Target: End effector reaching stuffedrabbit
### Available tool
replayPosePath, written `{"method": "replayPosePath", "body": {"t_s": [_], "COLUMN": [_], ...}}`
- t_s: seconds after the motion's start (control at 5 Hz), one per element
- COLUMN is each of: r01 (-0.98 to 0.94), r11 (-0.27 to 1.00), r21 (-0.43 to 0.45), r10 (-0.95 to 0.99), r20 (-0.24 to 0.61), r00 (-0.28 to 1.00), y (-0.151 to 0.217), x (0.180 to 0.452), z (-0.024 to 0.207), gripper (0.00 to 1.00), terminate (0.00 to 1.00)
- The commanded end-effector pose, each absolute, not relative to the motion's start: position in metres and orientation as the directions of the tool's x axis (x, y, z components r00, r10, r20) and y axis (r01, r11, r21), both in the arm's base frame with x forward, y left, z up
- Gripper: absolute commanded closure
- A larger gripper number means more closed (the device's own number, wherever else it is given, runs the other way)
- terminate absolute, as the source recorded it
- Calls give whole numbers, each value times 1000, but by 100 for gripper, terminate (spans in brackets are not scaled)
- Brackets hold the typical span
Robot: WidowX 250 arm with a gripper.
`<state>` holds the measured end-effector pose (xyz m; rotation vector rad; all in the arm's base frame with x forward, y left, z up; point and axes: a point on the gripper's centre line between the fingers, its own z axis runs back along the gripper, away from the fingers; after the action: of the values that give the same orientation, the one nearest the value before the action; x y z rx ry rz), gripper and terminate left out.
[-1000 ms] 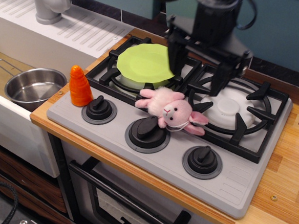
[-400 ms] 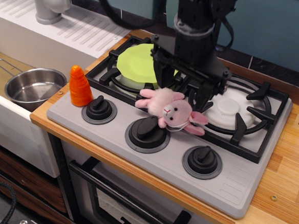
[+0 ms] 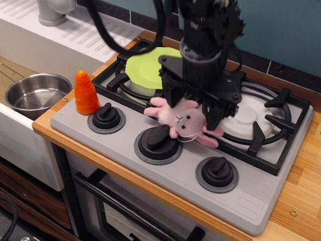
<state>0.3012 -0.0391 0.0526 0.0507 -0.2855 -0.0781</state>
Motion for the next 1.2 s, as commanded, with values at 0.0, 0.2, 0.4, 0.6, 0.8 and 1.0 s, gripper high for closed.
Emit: {"method": "replayPosePath", "body": {"t_s": [0.0,0.2,0.4,0.6,0.8,1.0], "r01": [40,29,19,23,42,42], "r11": [998,999,999,1000,999,999], "r21": [44,39,37,19,25,25], "r10": [-51,-40,-29,-28,-48,-48], "r20": [312,314,309,305,326,326], "r00": [949,949,951,952,944,944], "y": [-41,-45,-48,-49,-52,-52], "x": [298,293,288,287,288,288], "z": [42,37,34,29,20,20], "gripper": [0,0,0,0,0,0], "terminate": [0,0,0,0,0,0]}}
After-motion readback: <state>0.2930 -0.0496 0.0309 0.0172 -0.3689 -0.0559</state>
